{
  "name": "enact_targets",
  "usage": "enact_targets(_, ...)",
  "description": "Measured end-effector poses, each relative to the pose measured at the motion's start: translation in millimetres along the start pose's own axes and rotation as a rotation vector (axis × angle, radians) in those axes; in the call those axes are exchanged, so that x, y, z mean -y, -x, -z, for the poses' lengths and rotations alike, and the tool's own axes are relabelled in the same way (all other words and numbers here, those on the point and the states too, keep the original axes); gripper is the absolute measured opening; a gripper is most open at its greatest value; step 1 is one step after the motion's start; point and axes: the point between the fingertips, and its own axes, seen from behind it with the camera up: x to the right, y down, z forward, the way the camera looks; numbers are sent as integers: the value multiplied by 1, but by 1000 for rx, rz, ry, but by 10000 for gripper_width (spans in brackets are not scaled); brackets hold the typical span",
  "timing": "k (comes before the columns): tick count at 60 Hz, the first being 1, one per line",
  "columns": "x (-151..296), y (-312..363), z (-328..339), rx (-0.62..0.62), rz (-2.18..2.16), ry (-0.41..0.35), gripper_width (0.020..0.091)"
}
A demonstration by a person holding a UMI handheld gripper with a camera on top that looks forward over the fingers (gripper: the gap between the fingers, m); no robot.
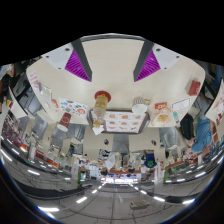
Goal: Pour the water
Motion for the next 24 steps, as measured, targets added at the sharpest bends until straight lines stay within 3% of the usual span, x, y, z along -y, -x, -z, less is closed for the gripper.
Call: enact_targets(24, -16, 7, 24, 0, -1, -1, 851)
